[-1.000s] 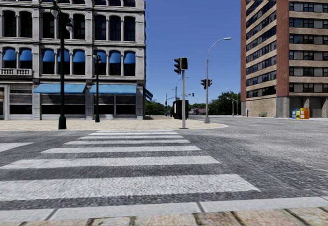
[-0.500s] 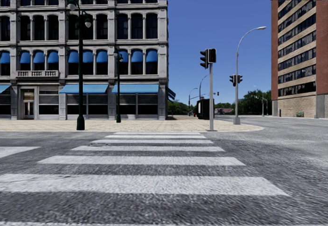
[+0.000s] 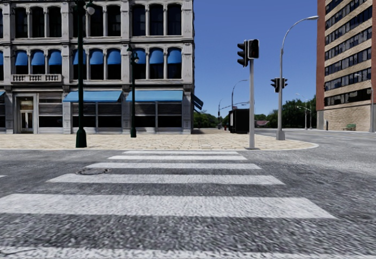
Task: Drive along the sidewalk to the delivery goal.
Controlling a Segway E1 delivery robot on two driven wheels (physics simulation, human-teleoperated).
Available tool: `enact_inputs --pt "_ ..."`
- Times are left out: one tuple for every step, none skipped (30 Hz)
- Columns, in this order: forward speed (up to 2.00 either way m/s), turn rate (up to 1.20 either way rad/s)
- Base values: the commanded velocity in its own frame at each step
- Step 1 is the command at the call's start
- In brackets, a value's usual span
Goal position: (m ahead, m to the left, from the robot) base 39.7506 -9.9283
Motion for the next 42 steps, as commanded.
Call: enact_inputs --pt "2.0 0.0" --pt "2.0 0.0" --pt "2.0 0.0" --pt "2.0 0.0" --pt "2.0 0.0" --pt "2.0 0.0" --pt "2.0 0.0" --pt "2.0 0.0" --pt "2.0 0.0" --pt "2.0 0.0" --pt "2.0 0.0" --pt "2.0 0.0" --pt "2.0 0.0" --pt "2.0 0.0" --pt "2.0 0.0" --pt "2.0 0.0" --pt "2.0 0.0" --pt "2.0 0.0" --pt "2.0 0.0" --pt "2.0 0.0" --pt "2.0 0.0" --pt "2.0 0.0" --pt "2.0 0.0" --pt "2.0 0.0" --pt "2.0 0.0" --pt "2.0 0.0" --pt "2.0 0.0" --pt "2.0 0.0" --pt "2.0 0.0" --pt "2.0 0.0" --pt "2.0 0.0" --pt "2.0 0.0" --pt "2.0 0.0" --pt "2.0 0.0" --pt "2.0 0.0" --pt "2.0 0.0" --pt "2.0 0.0" --pt "2.0 0.0" --pt "2.0 0.0" --pt "2.0 0.0" --pt "2.0 0.0" --pt "2.0 0.0"
